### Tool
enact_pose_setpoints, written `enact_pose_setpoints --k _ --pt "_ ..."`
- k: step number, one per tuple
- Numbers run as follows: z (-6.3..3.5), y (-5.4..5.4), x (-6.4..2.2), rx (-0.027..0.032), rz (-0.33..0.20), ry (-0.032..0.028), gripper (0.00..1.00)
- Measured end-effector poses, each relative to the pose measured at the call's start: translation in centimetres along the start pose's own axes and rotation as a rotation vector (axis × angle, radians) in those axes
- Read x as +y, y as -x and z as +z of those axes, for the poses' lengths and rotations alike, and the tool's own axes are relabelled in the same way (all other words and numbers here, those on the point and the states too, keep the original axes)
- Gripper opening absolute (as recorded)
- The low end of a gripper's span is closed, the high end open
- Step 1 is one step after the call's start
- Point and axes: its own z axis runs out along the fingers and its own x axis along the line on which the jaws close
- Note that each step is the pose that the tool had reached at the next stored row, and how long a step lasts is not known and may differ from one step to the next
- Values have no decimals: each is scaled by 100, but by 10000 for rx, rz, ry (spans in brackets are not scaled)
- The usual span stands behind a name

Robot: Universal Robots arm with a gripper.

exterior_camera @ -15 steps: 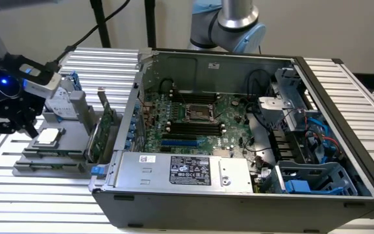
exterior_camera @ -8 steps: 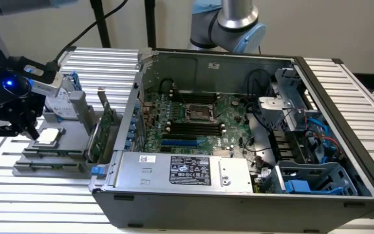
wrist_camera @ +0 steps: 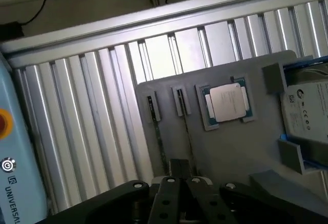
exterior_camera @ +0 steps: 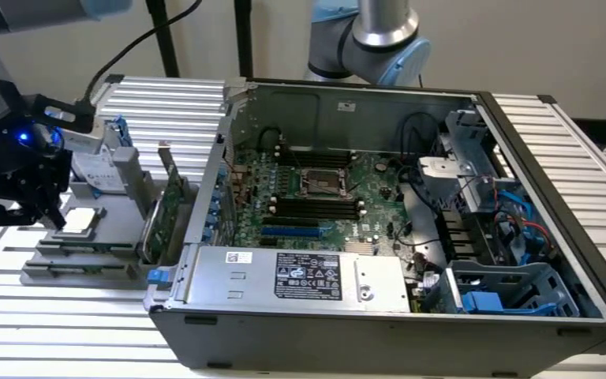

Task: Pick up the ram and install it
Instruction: 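Pick up the ram and move it above insertion slot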

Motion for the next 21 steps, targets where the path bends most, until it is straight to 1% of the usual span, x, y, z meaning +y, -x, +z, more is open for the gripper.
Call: enact_pose_setpoints --k 7,12,13,18,19,21 --pt "49 0 -3 54 -1225 -20 0" --pt "80 -21 -8 72 -1728 -57 0" --pt "85 -32 -10 74 -1783 -73 0" --pt "111 -111 -28 56 -1917 -257 0" --pt "119 -127 -31 52 -1924 -280 0" --pt "137 -148 -37 47 -1951 -304 0"
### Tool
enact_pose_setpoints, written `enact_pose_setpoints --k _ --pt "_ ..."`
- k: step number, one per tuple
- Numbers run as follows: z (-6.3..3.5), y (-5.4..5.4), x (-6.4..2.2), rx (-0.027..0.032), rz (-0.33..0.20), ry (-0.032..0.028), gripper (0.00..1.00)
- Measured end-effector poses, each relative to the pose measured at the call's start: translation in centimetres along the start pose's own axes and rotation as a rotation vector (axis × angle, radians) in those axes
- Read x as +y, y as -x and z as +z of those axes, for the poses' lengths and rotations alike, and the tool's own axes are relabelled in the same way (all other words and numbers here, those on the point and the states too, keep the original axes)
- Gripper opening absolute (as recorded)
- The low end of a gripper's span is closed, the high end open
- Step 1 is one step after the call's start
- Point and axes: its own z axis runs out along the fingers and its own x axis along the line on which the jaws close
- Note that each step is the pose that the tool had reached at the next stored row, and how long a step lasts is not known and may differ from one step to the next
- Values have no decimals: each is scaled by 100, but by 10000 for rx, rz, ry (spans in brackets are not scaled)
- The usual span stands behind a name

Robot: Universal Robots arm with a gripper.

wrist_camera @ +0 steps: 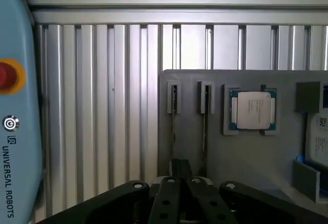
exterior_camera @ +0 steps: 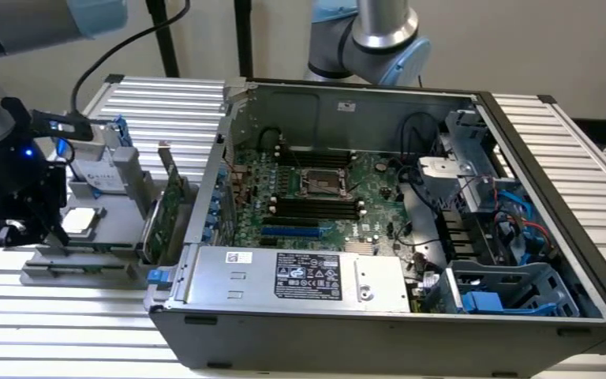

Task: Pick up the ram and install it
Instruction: 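Pick up the ram and move it above insertion slot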

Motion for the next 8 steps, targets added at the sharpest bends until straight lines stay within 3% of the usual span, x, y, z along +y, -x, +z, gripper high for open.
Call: enact_pose_setpoints --k 5,6,8 --pt "83 -12 -23 -2 -43 -6 0" --pt "99 -12 -30 -3 -46 -7 100" --pt "124 -11 -42 -3 -52 -8 100"
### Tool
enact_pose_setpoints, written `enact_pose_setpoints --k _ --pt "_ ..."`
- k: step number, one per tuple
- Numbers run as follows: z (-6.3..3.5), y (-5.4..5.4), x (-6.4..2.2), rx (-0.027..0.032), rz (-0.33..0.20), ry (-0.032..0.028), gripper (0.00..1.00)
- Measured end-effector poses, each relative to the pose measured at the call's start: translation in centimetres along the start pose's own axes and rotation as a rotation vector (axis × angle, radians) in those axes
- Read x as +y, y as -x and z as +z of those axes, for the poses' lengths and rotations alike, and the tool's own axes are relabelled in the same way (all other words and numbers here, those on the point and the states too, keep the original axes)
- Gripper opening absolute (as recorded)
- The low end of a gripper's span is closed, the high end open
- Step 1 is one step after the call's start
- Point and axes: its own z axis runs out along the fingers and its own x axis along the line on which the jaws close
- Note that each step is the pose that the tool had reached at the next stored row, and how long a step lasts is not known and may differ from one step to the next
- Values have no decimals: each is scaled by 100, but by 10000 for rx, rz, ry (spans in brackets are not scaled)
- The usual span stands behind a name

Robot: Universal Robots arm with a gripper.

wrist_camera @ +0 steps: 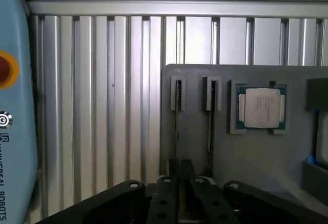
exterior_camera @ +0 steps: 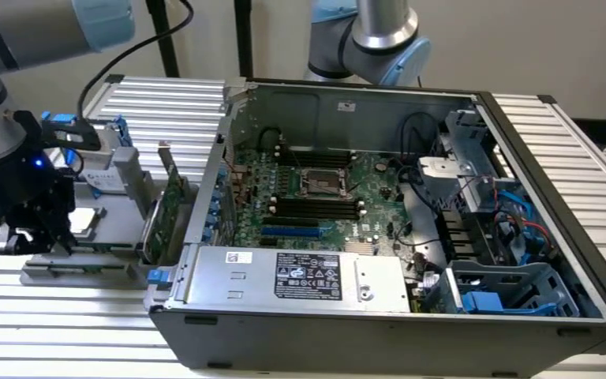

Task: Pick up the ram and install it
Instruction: 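Pick up the ram and move it above insertion slot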

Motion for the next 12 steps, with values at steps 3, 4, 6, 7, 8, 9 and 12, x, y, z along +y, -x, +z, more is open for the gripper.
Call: enact_pose_setpoints --k 3,4,6,7,8,9,12 --pt "35 0 -10 -1 -9 1 100" --pt "50 0 -12 -3 -12 2 100" --pt "84 0 -14 -6 -20 3 100" --pt "100 0 -14 -8 -22 6 100" --pt "118 -1 -15 -10 -24 8 100" --pt "134 -1 -15 -11 -25 14 100" --pt "184 -3 -16 -14 -27 30 100"
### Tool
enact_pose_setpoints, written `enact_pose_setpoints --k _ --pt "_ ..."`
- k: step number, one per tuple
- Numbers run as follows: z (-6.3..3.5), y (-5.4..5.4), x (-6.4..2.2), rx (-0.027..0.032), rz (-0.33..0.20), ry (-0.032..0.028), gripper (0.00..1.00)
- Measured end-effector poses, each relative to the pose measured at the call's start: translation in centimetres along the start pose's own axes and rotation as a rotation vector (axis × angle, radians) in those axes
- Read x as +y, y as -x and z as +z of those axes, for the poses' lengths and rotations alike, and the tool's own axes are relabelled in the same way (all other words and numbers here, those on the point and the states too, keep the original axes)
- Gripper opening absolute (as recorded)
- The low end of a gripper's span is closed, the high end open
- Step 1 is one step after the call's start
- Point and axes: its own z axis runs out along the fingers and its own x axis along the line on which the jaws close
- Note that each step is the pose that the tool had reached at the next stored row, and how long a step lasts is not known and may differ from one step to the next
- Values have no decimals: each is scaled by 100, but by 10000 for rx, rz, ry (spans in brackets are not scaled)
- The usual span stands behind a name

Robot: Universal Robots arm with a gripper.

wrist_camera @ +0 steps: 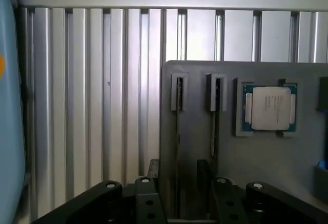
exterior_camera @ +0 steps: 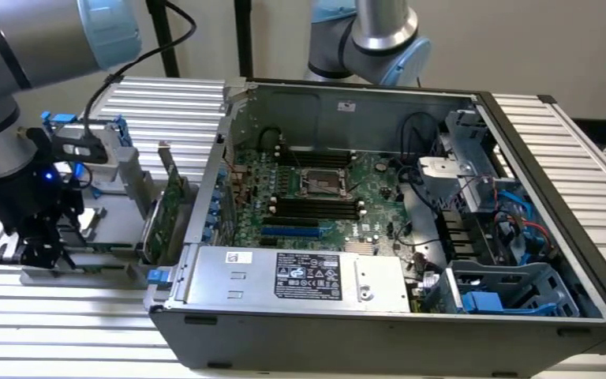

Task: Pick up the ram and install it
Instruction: 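Pick up the ram and move it above insertion slot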

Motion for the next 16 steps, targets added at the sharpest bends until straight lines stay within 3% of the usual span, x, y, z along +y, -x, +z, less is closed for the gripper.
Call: enact_pose_setpoints --k 6,16 --pt "96 -4 -1 -8 -8 41 100" --pt "269 -4 -3 -67 -264 41 100"
